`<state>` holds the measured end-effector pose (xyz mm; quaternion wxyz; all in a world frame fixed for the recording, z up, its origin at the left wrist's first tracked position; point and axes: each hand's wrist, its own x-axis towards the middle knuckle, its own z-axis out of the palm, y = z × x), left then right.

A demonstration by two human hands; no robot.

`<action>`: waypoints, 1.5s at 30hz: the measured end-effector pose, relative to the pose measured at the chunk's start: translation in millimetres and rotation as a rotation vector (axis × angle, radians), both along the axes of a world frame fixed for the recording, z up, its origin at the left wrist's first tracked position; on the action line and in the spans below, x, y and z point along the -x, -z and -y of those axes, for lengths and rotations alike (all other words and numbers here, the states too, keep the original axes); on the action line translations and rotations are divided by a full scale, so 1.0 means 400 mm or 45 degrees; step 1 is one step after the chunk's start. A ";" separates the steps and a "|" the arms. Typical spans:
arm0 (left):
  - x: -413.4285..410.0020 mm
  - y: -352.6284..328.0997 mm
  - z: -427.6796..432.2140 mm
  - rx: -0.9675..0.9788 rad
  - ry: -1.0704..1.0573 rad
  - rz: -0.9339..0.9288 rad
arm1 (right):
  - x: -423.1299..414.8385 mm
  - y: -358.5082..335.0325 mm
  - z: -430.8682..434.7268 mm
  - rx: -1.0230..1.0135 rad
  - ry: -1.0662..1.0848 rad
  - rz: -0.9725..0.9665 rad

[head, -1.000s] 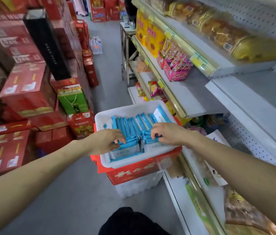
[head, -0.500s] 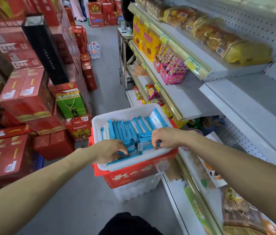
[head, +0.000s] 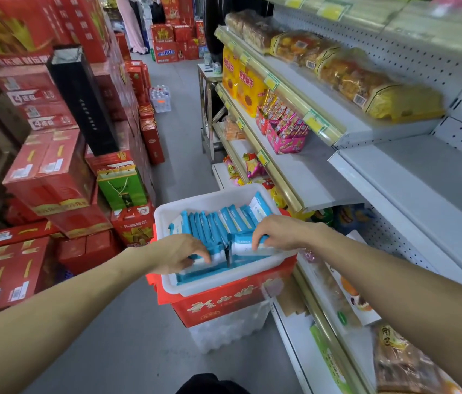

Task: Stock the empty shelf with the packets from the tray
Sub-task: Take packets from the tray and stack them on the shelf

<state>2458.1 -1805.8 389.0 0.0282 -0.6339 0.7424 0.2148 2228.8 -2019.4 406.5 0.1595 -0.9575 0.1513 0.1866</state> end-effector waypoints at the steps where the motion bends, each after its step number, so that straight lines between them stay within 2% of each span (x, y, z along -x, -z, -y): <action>1: -0.012 -0.026 0.010 0.012 -0.031 -0.003 | 0.005 -0.021 0.008 -0.012 0.035 0.034; 9: -0.045 -0.304 0.172 0.154 -0.120 -0.007 | 0.078 -0.249 0.058 0.049 0.240 0.383; 14: 0.069 -0.473 0.307 0.267 -0.013 -0.037 | 0.220 -0.395 0.088 0.162 0.355 0.503; 20: 0.297 -0.579 0.481 0.331 0.230 -0.131 | 0.506 -0.495 0.113 0.342 0.660 0.551; 22: 0.400 -0.599 0.530 0.331 0.304 -0.122 | 0.618 -0.517 0.104 0.380 0.766 0.549; 25: 0.566 -0.620 0.582 0.362 0.434 -0.144 | 0.783 -0.535 0.061 0.212 0.942 0.615; 29: 0.762 -0.621 0.632 0.326 0.591 -0.189 | 1.009 -0.541 -0.011 0.412 1.138 0.570; 32: 0.885 -0.604 0.648 0.387 0.733 -0.207 | 1.173 -0.520 -0.068 0.368 1.358 0.622; 38: 1.070 -0.589 0.634 0.473 0.912 -0.240 | 1.444 -0.452 -0.183 0.478 1.703 0.790; 41: 1.135 -0.586 0.637 0.383 0.904 -0.282 | 1.541 -0.426 -0.233 0.608 1.801 0.760; 45: 1.199 -0.578 0.628 0.410 0.926 -0.323 | 1.641 -0.394 -0.271 0.726 1.921 0.727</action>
